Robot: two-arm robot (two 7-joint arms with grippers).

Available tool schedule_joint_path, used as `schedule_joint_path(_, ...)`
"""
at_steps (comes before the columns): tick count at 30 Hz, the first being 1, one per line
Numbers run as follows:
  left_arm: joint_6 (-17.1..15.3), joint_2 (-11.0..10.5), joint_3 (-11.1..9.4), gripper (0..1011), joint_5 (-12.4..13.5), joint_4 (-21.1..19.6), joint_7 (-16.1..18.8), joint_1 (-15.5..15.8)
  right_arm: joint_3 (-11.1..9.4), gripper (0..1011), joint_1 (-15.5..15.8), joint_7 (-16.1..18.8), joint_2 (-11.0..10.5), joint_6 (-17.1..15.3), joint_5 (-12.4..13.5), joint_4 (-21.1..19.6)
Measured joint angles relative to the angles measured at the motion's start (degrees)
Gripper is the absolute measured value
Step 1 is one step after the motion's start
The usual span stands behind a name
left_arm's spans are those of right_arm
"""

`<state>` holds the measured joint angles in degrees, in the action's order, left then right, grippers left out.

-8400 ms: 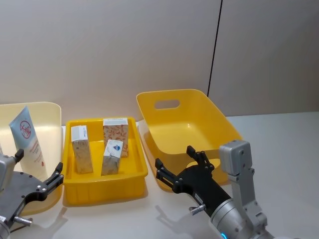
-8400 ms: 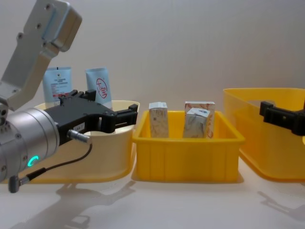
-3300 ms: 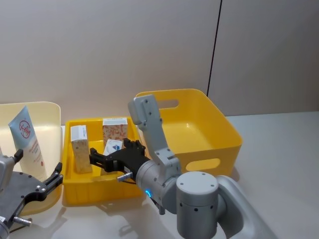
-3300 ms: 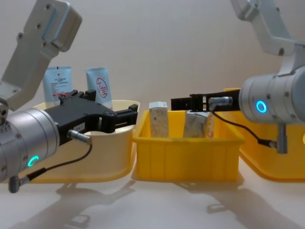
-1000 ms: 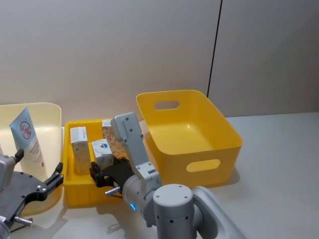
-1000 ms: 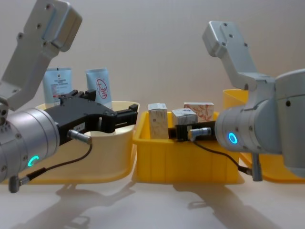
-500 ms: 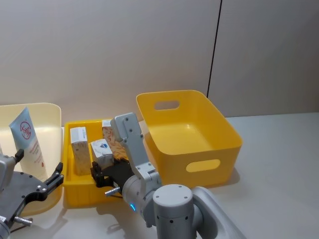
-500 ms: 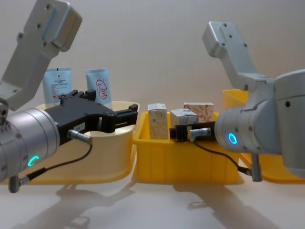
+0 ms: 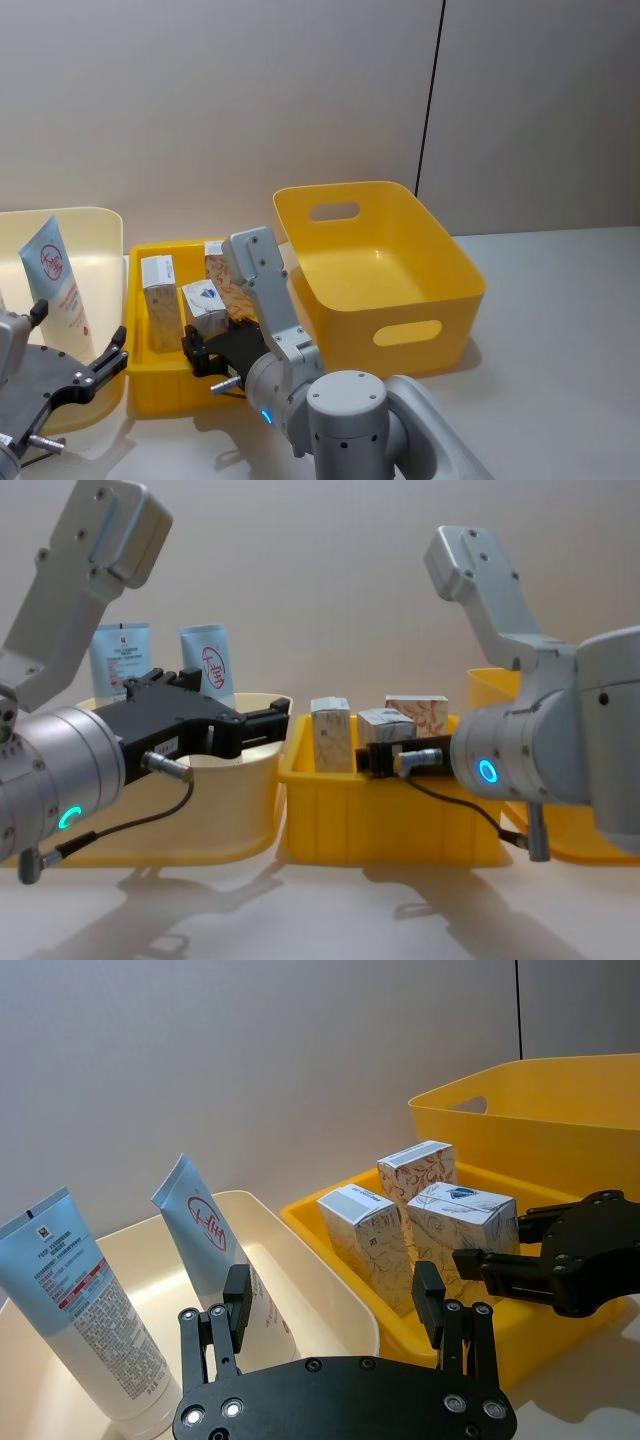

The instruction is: Bimanual collaborative sorting of washing and personal care products

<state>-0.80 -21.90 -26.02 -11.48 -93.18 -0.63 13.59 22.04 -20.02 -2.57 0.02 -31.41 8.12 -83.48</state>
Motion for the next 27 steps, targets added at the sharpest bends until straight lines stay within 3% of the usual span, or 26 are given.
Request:
schedule_joint_path(15, 0.0, 0.0, 0.0, 1000, 0.0, 0.0, 0.0, 0.0, 0.3, 445, -0.1, 2.0, -0.3, 3.0, 0.0, -0.4)
schedule_joint_path(27, 0.0, 0.0, 0.0, 1000, 0.0, 0.0, 0.0, 0.0, -1.2, 445, -0.9, 3.7, -0.1, 9.0, 0.4, -4.3)
